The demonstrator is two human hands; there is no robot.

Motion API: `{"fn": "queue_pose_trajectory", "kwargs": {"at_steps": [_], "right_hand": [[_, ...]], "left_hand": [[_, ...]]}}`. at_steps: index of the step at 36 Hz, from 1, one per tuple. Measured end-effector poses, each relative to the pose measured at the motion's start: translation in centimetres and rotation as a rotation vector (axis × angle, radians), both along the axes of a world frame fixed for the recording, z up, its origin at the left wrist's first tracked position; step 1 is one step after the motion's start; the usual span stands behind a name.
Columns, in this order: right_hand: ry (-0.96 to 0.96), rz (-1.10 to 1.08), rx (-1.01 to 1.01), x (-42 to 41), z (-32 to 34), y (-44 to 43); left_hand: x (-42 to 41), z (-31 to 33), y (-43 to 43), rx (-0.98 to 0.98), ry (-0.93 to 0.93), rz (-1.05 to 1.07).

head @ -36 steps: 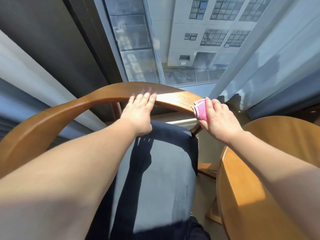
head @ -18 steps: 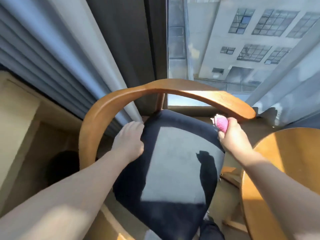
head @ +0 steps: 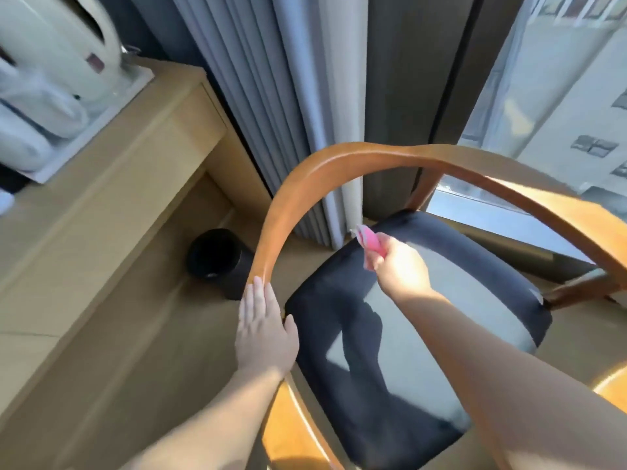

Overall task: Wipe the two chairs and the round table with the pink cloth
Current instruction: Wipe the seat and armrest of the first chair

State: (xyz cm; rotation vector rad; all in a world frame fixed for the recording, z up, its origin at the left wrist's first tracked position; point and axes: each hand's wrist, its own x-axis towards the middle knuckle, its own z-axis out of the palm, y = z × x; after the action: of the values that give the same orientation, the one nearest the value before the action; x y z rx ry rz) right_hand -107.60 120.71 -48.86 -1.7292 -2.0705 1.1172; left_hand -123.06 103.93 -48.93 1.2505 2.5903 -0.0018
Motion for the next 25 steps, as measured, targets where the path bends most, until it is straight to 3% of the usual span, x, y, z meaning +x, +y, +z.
{"fn": "queue_pose_trajectory", "kwargs": {"at_steps": [6,11,16,25], "right_hand": [[0.422,-0.082,-0.222,-4.6,-2.7,-0.5],[0.564,-0.062,-0.206,-9.8,-1.9,-1.6],[0.624,0.013,-0.340,-15.7,-1.9,-4.5],[0.796,-0.226,-0.233,-18.9,-2.6,-1.5]], "left_hand": [[0.4,-0.8,-0.8,0.147,-0.028,0.188],[0.1,-1.2,-0.7,0.141,-0.046,0.187],[-0.2,-1.3,-0.5,0.145,-0.033,0.144],[-0.2,-0.9,-0.5,0.102,-0.060,0.129]]}}
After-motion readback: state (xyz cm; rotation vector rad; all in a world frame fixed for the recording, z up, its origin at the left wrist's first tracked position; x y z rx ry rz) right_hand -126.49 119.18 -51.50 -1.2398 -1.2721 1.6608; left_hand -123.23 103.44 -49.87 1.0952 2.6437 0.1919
